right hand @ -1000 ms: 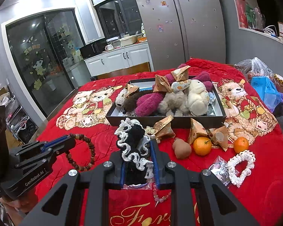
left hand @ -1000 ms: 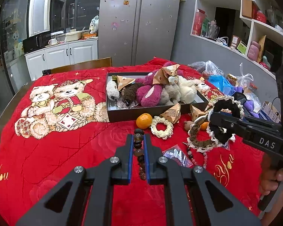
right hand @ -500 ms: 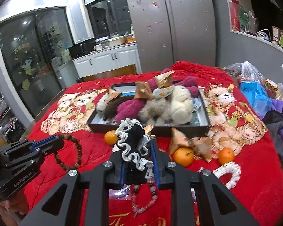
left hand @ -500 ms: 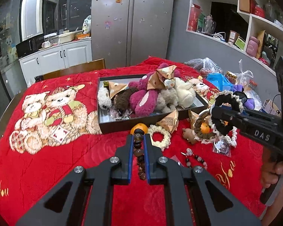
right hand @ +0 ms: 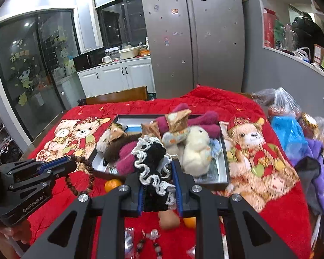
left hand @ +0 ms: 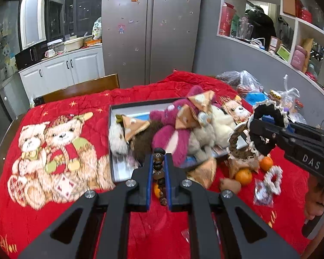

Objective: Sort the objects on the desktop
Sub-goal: 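Carry the bracelet in left tool while right tool carries the scrunchie over the tray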

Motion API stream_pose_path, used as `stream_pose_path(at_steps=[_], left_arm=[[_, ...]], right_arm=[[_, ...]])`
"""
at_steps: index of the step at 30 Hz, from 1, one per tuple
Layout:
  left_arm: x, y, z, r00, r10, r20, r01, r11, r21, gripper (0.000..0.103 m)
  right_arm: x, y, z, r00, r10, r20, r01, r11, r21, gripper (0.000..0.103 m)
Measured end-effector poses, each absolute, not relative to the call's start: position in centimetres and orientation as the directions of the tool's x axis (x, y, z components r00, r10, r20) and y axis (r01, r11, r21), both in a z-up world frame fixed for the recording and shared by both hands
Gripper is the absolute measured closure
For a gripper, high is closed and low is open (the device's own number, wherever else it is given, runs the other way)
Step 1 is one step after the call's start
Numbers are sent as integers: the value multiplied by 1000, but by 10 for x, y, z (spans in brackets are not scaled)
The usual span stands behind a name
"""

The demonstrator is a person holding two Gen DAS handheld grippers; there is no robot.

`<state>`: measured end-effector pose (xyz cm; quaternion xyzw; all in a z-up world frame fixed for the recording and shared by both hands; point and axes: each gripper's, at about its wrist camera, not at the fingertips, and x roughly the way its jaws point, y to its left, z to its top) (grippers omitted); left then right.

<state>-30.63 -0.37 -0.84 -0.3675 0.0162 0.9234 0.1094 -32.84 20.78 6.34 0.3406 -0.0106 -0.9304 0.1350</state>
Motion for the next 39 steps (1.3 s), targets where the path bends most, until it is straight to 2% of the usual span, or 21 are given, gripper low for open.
stream_pose_path(at_steps=[6, 14, 17, 19, 27, 39], left_arm=[[-345, -5, -1, -713, 173, -680, -202, -979, -37, 92], [-374, -22, -1, -731, 192, -655, -158, -981, -111, 93], [-374, -21, -7, -722, 188, -666, -177, -981, -85, 93], [-373, -21, -11, -716, 195, -671, -190, -978, -82, 92], [-381, -24, -23, -687, 214, -694, -192, -975, -111, 93], [-390, -15, -39, -659, 201, -725, -206, -975, -82, 92]], right_arm=[[-368, 202, 60, -717, -245, -653, 236, -966, 104, 81], [-405, 204, 63, -713, -248, -656, 223, -967, 123, 81], [-403, 208, 59, -709, -288, -644, 235, -957, 169, 81], [-406, 207, 53, -669, -324, -669, 251, -946, 207, 81], [-410, 202, 44, -664, -292, -688, 254, -954, 159, 81], [-418, 206, 33, -647, -265, -715, 242, -961, 137, 81]])
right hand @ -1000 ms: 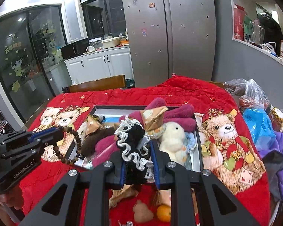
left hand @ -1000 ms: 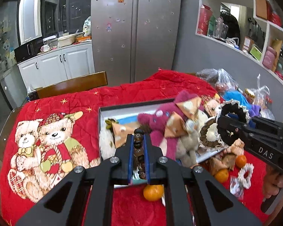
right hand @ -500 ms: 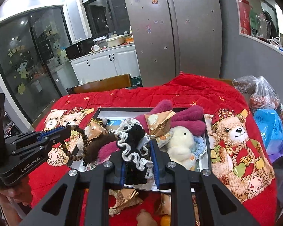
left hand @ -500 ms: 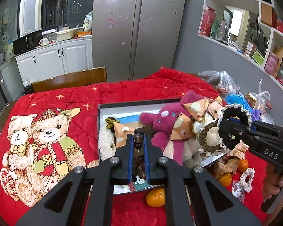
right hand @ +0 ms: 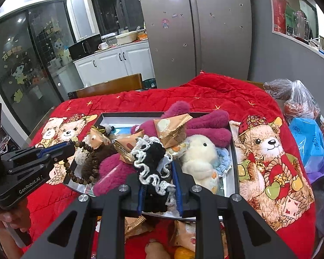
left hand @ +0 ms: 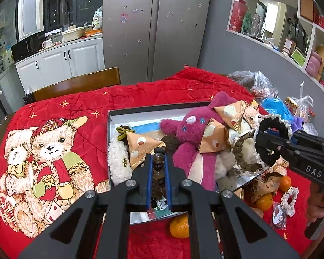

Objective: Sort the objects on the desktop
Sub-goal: 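Carry the bracelet in left tool while right tool carries the scrunchie over the tray, then open left tool to drop the bracelet while right tool releases the scrunchie into the tray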

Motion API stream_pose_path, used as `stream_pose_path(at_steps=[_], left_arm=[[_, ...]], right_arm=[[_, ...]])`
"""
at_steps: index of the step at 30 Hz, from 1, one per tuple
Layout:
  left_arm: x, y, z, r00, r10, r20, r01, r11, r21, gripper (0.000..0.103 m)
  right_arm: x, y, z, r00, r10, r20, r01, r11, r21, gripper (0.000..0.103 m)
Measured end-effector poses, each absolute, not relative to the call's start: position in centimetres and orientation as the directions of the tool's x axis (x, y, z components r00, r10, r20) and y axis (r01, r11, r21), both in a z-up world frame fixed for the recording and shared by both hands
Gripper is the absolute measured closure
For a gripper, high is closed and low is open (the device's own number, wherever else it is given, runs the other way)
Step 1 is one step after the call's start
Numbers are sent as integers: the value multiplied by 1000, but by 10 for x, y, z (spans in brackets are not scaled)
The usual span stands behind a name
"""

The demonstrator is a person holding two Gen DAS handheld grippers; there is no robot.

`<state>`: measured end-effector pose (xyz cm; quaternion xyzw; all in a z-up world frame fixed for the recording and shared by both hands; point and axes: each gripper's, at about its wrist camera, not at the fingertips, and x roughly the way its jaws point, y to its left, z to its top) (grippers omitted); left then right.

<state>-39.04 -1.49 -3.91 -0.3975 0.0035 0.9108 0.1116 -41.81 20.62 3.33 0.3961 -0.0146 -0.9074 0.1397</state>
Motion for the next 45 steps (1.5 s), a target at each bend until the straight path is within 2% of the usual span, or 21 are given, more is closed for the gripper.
stream_pose_path(at_steps=[13, 14, 15, 16, 17, 18, 22, 31, 45], left_arm=[[-392, -17, -39, -669, 186, -720, -198, -978, -69, 91], [-392, -18, -38, -672, 181, -718, -195, -979, -65, 83], [-391, -18, -37, -676, 175, -716, -188, -980, -62, 75], [-391, -20, -36, -678, 166, -716, -177, -982, -59, 50], [-391, -22, -36, -682, 151, -715, -162, -985, -54, 27], [-391, -24, -34, -694, 140, -707, -148, -988, -50, 24], [-390, -30, -29, -706, 135, -695, -130, -990, -60, 24], [-389, -34, -28, -707, 119, -697, -114, -992, -53, 24], [-387, -23, -29, -706, 117, -698, -137, -990, -27, 24]], right_arm=[[-421, 208, 31, -643, -249, -724, 225, -965, 133, 78], [-421, 208, 31, -644, -248, -724, 221, -966, 134, 74], [-421, 209, 31, -645, -248, -723, 221, -966, 134, 60], [-421, 208, 32, -648, -244, -722, 220, -967, 129, 48], [-420, 208, 33, -658, -240, -714, 219, -968, 124, 46], [-419, 208, 35, -667, -237, -706, 218, -969, 120, 44], [-416, 209, 40, -684, -227, -694, 209, -972, 112, 35], [-420, 223, 43, -682, -236, -692, 170, -972, 164, 34], [-419, 218, 41, -674, -230, -702, 181, -973, 145, 34]])
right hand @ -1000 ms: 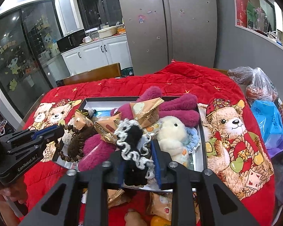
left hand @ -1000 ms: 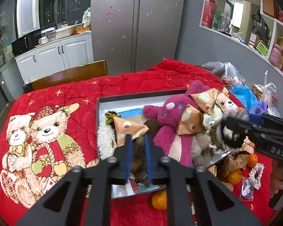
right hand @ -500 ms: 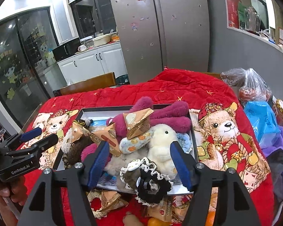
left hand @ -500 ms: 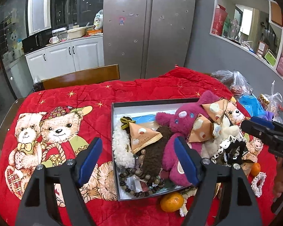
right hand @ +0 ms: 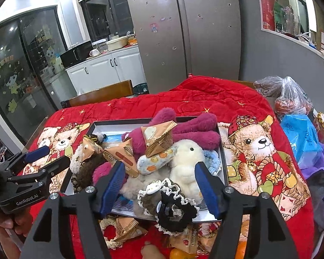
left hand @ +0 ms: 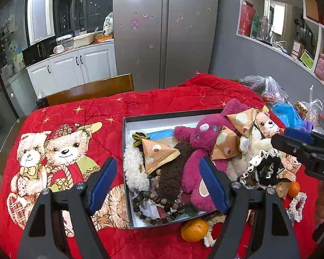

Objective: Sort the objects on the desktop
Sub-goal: 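Open left tool to drop the bracelet while right tool releases the scrunchie into the tray, then withdraw both open tools from the tray back toward the loose objects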

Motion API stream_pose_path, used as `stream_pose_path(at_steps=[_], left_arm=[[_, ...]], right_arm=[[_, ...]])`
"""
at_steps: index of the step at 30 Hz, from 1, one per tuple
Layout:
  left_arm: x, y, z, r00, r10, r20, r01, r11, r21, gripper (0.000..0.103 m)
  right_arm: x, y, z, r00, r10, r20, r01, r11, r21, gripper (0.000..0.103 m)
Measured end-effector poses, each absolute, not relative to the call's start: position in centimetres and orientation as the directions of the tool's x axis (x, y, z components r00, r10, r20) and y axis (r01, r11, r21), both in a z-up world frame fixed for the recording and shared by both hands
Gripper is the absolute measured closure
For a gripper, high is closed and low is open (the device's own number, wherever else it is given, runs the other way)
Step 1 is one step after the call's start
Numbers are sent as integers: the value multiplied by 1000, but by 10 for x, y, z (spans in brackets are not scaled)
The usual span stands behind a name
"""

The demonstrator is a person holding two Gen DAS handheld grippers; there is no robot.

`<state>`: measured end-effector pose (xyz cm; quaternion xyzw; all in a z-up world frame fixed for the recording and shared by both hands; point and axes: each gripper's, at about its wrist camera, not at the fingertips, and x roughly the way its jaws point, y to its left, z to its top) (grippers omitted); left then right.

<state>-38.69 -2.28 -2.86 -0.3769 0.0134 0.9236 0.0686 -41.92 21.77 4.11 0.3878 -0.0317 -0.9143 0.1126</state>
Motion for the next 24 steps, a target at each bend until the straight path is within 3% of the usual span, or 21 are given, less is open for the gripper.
stream_pose_path(at_steps=[7, 18, 22, 24], left_arm=[[-382, -27, -17, -722, 106, -684, -119, -992, -29, 24], [-335, -20, 35, -784, 144, -604, -137, -989, -59, 22], [-296, -5, 65, -825, 194, -530, -202, -978, -43, 7], [-278, -3, 74, -843, 195, -501, -202, -979, -40, 6]], right_arm=[[-413, 210, 48, -686, -180, -705, 179, -981, 77, 34], [-390, 202, 79, -719, -223, -658, 214, -972, 97, 32], [-370, 198, 101, -740, -243, -628, 231, -968, 103, 32], [-353, 196, 115, -765, -258, -590, 246, -964, 103, 31]])
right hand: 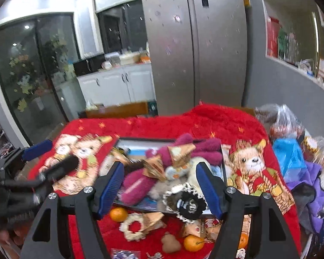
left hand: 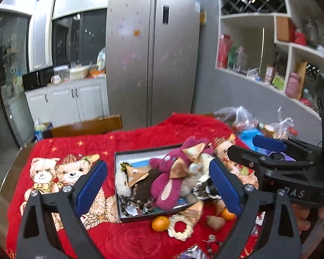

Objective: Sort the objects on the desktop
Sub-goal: 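Withdraw both open tools from the tray back toward the loose objects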

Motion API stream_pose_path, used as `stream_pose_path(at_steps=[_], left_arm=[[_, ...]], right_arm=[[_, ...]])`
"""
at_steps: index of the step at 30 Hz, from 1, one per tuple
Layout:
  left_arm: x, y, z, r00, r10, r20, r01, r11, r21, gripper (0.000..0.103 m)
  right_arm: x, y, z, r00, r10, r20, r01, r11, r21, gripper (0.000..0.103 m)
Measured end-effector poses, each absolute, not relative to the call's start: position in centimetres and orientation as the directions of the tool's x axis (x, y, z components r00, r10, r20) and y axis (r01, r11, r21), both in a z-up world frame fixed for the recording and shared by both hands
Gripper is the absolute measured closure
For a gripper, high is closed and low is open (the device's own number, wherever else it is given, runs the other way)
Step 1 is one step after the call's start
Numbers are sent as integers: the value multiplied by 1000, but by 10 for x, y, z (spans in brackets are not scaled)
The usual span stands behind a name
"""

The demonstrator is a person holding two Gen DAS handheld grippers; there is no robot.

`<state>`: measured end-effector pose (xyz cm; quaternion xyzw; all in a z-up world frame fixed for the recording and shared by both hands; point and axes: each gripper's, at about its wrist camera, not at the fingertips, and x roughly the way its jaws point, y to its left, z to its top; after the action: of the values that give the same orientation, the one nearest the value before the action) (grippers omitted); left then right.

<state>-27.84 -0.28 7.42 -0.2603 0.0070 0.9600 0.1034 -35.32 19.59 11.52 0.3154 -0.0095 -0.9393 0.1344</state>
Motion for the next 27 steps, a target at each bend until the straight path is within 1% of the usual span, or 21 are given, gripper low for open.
stream_pose_path(at_steps=[3, 6, 8, 10, 13, 15, 16, 18, 20, 24, 27], left_arm=[[-251, -4, 84, -858, 175, -483, -179, -983, -37, 4], [-225, -8, 78, -860, 137, -492, -139, -990, -32, 1], [-208, -15, 62, -846, 138, -514, -129, -990, -54, 1], [-188, -24, 34, -834, 138, -534, -104, -990, -94, 1], [-178, -24, 2, -808, 149, -570, -112, -989, -100, 1], [-179, -20, -14, -788, 126, -603, -104, -992, -72, 1], [-179, -20, -20, -784, 121, -609, -99, -993, -70, 1], [-182, -18, -29, -778, 135, -614, -104, -991, -86, 1], [-184, -18, -35, -769, 148, -621, -110, -989, -100, 1], [-193, -16, -40, -773, 114, -624, -92, -993, -67, 1], [-202, -18, -45, -761, 124, -636, -98, -992, -77, 1]], right_arm=[[-325, 201, 136, -810, -238, -536, 226, -970, 90, 21], [-298, 212, 146, -830, -223, -512, 203, -975, 94, 20], [-277, 222, 144, -844, -195, -500, 175, -981, 87, 19], [-252, 231, 133, -860, -149, -488, 124, -989, 83, 19], [-215, 243, 102, -878, -94, -469, 65, -995, 79, 19], [-205, 243, 83, -873, -67, -484, 56, -998, 37, 19], [-203, 241, 75, -867, -38, -498, 46, -999, -3, 19], [-200, 240, 68, -862, -6, -506, 31, -999, -41, 19], [-200, 245, 65, -860, -18, -510, 36, -999, -26, 19], [-205, 250, 63, -847, -77, -526, 74, -997, 27, 19], [-209, 244, 57, -834, -103, -542, 101, -994, 34, 19]])
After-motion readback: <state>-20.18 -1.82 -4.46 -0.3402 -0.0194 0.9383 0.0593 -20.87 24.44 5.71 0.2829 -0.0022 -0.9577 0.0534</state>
